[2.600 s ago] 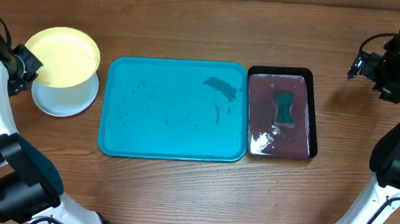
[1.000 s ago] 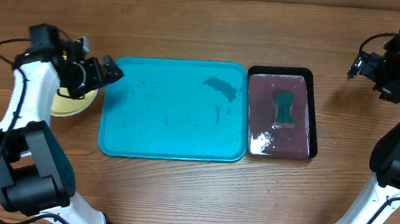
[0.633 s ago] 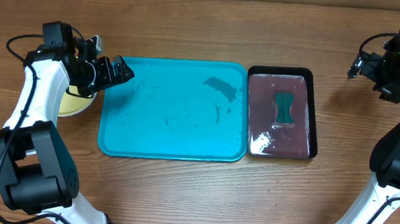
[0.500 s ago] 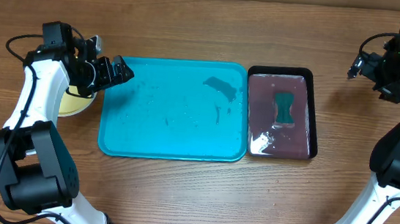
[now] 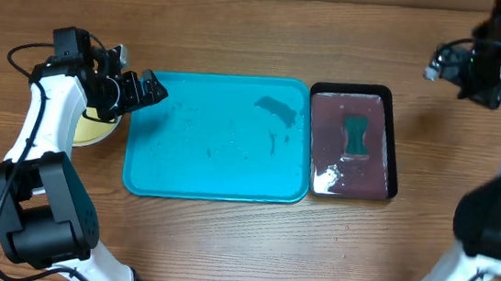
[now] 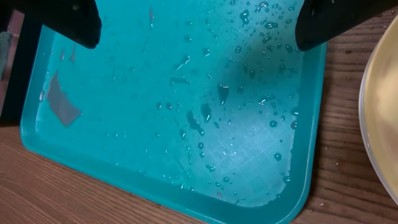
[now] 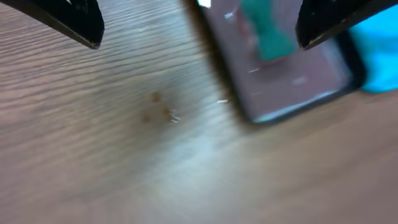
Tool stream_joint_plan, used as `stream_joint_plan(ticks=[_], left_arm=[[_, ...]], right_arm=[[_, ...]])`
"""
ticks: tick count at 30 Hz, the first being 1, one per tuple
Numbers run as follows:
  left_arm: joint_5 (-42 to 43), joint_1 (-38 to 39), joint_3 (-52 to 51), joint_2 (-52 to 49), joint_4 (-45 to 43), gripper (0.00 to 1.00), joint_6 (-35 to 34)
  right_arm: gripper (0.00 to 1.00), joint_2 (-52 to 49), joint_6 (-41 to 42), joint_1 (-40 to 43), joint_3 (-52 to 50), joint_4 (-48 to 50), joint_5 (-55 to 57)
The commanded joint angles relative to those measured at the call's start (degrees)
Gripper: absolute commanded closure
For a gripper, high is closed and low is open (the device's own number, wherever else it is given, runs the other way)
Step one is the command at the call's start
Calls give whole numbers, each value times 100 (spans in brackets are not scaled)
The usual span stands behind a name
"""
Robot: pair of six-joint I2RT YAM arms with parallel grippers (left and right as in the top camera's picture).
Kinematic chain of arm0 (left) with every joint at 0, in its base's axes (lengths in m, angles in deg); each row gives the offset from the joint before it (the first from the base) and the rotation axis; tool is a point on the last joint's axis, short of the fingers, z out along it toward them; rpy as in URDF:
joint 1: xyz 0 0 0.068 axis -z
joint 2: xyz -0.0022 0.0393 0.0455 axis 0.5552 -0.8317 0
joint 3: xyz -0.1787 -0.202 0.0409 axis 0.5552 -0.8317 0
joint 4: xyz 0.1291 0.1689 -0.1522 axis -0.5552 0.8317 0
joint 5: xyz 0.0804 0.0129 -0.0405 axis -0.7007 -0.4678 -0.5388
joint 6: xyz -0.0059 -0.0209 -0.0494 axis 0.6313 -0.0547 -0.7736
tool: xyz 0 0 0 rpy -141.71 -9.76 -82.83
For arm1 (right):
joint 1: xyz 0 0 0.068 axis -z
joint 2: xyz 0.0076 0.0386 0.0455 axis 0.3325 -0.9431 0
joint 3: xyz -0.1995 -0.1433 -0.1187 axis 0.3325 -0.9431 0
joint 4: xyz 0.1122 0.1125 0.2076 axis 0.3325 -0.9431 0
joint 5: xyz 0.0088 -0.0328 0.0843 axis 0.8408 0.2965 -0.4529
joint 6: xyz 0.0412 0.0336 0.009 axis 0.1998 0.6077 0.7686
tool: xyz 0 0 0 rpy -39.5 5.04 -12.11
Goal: Clean dirty plates on tray and stack at the side
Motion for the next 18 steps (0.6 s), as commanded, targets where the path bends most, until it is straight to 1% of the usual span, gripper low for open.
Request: stream_joint_plan(ticks=[1, 2, 3, 8, 9, 12, 14, 18], left_arm=[[85, 22, 13, -46, 0, 0, 192], [85, 22, 13, -46, 2, 0, 192], [85, 22, 13, -46, 2, 0, 192], [85, 22, 13, -46, 0, 0, 192], [85, 22, 13, -46, 0, 0, 192], [85, 22, 13, -46, 2, 0, 192], [85, 22, 13, -46, 2, 0, 192], [85, 22, 13, -46, 2, 0, 192]], right_arm=[[0, 1215, 28, -361, 74, 22, -2], [0, 1471, 28, -468, 74, 20, -2], [0, 1930, 28, -675, 74, 22, -2], [0, 3084, 28, -1279, 74, 20, -2], [0, 3550, 28, -1572, 74, 17, -4], [0, 4168, -2, -1956, 72, 20, 20], [0, 4559, -223, -2096, 50, 98, 236], [0, 5431, -234, -2107, -334, 527, 743]])
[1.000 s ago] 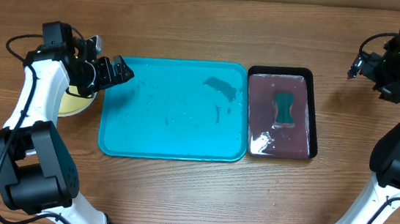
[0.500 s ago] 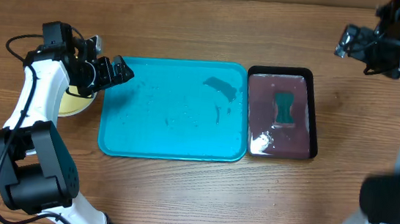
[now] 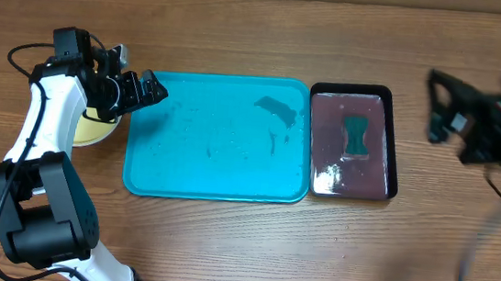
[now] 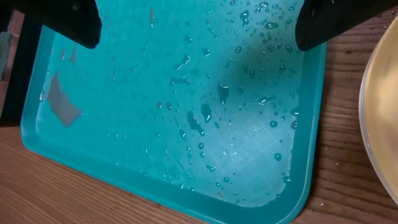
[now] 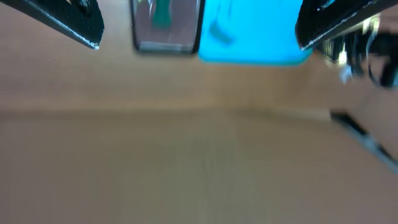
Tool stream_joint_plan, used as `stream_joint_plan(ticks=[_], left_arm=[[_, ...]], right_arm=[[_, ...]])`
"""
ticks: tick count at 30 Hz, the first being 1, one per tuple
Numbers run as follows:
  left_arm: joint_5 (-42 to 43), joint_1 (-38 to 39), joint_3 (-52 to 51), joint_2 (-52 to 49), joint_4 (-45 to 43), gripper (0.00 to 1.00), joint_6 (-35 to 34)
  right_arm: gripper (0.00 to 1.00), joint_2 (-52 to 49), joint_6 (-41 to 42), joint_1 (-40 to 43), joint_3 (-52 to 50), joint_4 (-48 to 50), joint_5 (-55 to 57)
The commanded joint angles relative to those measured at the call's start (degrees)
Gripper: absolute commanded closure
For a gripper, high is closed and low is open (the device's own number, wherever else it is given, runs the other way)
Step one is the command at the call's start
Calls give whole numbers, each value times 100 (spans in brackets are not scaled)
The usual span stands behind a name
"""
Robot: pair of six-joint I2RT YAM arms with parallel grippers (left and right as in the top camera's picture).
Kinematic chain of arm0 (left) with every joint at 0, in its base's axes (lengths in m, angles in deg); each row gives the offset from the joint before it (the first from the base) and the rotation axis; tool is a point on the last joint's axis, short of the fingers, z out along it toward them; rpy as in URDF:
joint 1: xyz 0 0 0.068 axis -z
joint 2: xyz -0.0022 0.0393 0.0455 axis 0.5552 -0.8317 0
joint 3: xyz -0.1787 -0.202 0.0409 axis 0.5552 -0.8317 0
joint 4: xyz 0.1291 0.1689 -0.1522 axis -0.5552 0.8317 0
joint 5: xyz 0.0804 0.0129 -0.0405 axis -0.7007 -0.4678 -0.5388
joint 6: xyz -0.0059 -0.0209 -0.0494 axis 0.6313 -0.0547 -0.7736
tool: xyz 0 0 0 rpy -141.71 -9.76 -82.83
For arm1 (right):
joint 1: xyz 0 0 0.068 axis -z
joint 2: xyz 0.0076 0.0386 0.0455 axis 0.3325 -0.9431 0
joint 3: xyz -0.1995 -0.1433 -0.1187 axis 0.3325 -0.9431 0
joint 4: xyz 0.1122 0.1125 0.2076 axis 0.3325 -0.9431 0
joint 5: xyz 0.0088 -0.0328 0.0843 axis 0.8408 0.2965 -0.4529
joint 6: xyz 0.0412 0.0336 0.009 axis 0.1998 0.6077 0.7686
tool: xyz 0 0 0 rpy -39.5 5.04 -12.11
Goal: Clean dirty plates on tray and stack at the side
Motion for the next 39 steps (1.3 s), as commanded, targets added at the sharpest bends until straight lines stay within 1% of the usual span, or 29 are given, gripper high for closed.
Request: stream_joint_plan(ticks=[1, 3, 5, 8, 10, 13, 16, 20, 23, 27, 34, 39], left_arm=[[83, 22, 13, -46, 0, 0, 192], [83, 22, 13, -46, -2, 0, 192], [83, 22, 13, -46, 0, 0, 192], [83, 22, 13, -46, 0, 0, 192], [83, 22, 13, -46, -2, 0, 192], [83, 22, 13, -46, 0, 0, 192], [83, 22, 13, -46, -2, 0, 192], [83, 22, 13, -46, -2, 0, 192], [83, 22, 13, -46, 0, 0, 192], [83, 22, 13, -46, 0, 0, 192], [83, 22, 13, -46, -2, 0, 192], [83, 22, 13, -46, -2, 0, 192]], right_arm=[[0, 767, -105, -22, -446, 271, 608], [0, 1279, -164, -13, -944, 754, 717], [0, 1853, -400, -11, -1650, 1480, 702], [0, 2848, -918, -11, -3128, 2837, 564], [0, 3491, -1108, -11, -4186, 3762, 535], [0, 4387, -1132, 72, -5733, 5060, 433], [0, 5169, -1130, 264, -7217, 6240, -46], [0, 5810, -1130, 354, -8754, 7514, -632], [0, 6116, -1128, 354, -9720, 8362, -837], [0, 6367, -1113, 361, -10559, 9018, -837], [0, 6671, -1115, 374, -11143, 8850, -833], [0, 6669, -1110, 391, -11387, 8633, -839]])
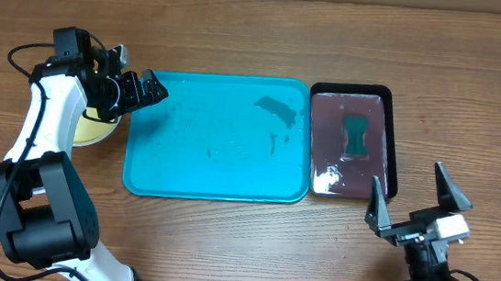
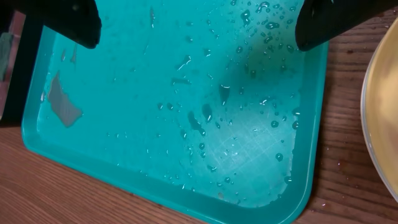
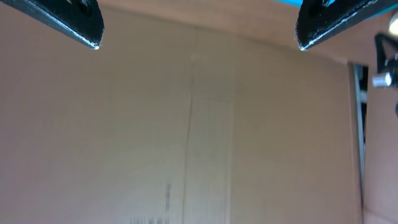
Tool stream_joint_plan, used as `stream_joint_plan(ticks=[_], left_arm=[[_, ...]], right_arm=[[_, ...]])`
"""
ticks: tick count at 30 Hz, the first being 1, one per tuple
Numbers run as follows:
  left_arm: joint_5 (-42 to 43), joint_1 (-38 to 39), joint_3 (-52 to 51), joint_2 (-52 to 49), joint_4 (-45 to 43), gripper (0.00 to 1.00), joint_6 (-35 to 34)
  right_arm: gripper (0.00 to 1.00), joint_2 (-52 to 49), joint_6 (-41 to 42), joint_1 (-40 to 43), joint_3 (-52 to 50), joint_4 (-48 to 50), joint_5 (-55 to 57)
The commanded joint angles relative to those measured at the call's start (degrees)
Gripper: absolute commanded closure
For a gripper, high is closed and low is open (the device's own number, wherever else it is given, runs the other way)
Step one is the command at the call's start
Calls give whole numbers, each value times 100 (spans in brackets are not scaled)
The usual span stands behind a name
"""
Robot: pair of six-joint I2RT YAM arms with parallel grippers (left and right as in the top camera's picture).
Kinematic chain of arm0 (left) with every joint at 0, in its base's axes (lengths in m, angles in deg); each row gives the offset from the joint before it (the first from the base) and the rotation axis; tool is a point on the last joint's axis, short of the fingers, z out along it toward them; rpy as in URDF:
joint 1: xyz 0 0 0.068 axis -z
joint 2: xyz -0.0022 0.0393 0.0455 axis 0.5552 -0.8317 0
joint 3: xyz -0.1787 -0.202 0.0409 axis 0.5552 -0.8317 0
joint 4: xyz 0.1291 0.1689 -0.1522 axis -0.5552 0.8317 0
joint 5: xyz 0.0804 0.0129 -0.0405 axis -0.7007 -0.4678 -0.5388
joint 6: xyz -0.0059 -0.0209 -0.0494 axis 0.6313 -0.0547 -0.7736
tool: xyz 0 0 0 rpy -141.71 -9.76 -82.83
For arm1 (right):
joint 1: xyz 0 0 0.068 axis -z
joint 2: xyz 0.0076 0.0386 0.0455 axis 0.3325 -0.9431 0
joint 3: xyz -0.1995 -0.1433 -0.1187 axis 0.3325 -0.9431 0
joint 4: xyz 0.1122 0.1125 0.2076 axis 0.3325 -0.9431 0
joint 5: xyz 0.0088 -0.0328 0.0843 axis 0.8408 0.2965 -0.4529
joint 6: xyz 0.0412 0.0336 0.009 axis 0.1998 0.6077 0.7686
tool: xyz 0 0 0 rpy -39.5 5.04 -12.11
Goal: Clean dirty plates on tray and stack at the side
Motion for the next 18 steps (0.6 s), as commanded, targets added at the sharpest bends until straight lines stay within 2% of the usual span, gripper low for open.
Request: stream_joint_plan(ticks=[1, 3, 11, 18], left_arm=[[61, 22, 13, -46, -2, 0, 192], [61, 22, 13, -46, 0, 0, 192], [61, 22, 13, -46, 0, 0, 192], [61, 22, 13, -46, 0, 0, 192]], right_arm=[[0, 68, -7, 48, -192, -105, -11], [0, 68, -9, 48, -341, -173, -9], [0, 68, -4, 50, -341, -1784, 190], [0, 68, 13, 48, -341, -1766, 247]])
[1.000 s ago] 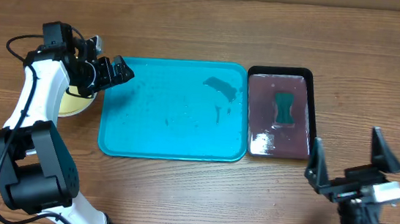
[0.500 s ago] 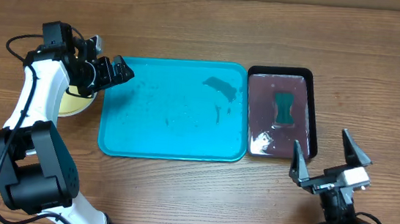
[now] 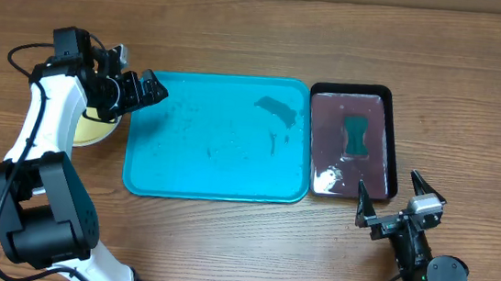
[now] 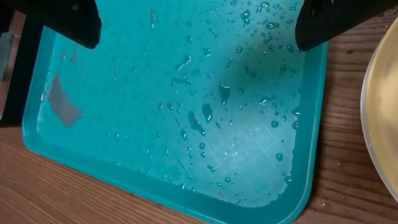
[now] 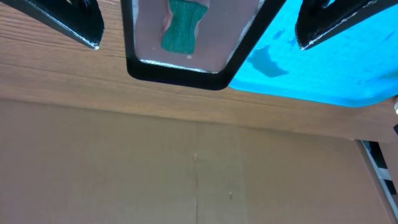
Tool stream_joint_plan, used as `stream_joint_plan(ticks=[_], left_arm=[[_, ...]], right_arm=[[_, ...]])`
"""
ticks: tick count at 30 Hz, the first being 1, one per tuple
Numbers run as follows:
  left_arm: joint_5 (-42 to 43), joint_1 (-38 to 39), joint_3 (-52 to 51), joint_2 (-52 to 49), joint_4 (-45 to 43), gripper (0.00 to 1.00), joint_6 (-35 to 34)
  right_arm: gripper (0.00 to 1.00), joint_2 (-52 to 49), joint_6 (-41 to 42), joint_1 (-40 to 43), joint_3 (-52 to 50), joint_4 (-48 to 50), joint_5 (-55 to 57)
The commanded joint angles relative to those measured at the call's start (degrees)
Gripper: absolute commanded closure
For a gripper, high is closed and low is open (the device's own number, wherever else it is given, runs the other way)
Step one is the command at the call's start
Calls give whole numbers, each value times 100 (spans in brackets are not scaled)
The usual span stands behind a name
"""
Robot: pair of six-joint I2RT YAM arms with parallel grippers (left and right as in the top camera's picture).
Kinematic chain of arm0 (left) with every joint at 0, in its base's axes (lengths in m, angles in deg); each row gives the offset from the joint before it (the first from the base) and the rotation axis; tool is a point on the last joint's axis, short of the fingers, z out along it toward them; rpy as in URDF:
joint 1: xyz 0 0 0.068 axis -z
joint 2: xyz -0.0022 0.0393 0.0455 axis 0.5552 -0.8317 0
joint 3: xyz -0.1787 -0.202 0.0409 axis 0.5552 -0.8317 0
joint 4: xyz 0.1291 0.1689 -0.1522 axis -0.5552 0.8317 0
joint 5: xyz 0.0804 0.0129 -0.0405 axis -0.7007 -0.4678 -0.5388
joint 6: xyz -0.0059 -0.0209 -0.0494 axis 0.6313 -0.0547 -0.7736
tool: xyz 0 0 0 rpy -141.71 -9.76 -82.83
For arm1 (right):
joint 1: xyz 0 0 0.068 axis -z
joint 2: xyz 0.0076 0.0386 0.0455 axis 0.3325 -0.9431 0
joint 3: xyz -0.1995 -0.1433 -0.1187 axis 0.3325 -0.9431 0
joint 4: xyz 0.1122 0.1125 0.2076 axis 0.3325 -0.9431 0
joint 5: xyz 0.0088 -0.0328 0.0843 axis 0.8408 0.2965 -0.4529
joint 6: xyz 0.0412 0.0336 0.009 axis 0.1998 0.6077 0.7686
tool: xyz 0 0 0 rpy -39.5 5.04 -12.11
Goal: Clean dirty plates on tray and stack at the side
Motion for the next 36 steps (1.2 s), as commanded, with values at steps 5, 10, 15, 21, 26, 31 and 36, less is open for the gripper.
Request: stream_joint_plan(ticks=[5, 10, 15, 21, 26, 31, 36], left_arm=[[61, 22, 13, -46, -2, 0, 192], [61, 22, 13, -46, 0, 0, 192], [61, 22, 13, -46, -2, 0, 192], [55, 22, 13, -46, 0, 0, 192], [-273, 94, 13, 28, 2, 0, 192], [-1051, 337, 13, 789, 2, 0, 192], [-1482, 704, 13, 2199, 0, 0, 192]], right_arm=[[0, 57, 15, 15, -61, 33, 87], [0, 57, 15, 15, -61, 33, 87], [0, 57, 15, 15, -61, 33, 87], [0, 57, 15, 15, -61, 33, 87], [0, 57, 15, 15, -61, 33, 87], [0, 57, 15, 15, -61, 33, 87], [0, 57, 15, 15, -61, 33, 87]])
